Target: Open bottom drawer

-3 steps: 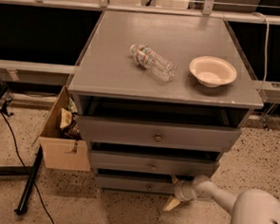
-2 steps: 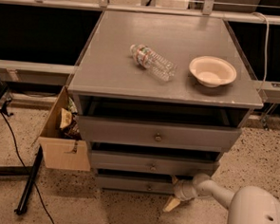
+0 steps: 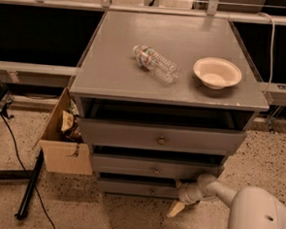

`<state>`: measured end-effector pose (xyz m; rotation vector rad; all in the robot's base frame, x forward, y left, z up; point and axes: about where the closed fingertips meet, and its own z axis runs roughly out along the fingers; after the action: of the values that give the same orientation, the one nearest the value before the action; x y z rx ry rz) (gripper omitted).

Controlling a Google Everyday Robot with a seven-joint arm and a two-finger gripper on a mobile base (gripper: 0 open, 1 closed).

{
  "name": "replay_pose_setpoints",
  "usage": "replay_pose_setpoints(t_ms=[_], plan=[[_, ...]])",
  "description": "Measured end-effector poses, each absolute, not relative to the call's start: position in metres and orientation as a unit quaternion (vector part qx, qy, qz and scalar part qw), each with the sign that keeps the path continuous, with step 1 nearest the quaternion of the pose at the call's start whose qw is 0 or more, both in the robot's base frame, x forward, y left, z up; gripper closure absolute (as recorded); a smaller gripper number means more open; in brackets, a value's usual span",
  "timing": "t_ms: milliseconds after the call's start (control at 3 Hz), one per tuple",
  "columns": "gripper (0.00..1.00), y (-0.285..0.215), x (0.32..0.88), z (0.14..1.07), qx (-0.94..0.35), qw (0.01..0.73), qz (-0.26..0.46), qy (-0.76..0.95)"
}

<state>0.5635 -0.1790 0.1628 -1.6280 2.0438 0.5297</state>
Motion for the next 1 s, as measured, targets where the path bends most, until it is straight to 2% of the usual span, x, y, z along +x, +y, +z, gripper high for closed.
replay_pose_setpoints(t_ms=[1000], plan=[[0.00, -0.194, 0.526, 0.170, -0.575, 0.193, 0.235, 0.760]])
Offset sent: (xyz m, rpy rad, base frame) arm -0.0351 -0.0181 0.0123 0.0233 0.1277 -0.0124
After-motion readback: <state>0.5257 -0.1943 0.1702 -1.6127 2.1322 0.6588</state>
